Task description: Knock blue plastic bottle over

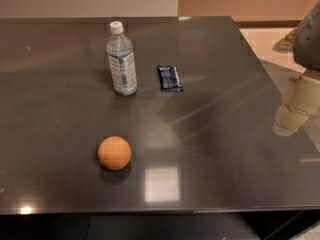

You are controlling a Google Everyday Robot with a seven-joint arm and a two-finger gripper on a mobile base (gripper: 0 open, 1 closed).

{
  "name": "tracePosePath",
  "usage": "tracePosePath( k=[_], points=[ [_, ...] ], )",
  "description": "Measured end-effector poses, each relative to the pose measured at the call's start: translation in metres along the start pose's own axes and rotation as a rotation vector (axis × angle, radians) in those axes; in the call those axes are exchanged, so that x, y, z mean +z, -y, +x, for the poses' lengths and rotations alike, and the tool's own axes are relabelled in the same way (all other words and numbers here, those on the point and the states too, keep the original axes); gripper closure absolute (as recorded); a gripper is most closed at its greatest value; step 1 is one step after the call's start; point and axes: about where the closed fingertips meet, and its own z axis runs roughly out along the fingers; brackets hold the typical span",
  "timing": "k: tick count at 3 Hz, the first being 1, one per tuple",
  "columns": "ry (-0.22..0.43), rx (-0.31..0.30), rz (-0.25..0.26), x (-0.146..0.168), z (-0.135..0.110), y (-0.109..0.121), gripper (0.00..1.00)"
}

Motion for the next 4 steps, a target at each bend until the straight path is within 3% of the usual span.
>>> tracePosePath(
  k=[1,2,4],
  points=[
    [0.000,0.000,0.000,0.000,0.000,0.000,0.00],
    [0.029,0.037,0.000,0.007,-0.017,0.010,0.00],
    [0.201,0.101,0.010,0.042,-0.101,0.051,0.00]
  ],
)
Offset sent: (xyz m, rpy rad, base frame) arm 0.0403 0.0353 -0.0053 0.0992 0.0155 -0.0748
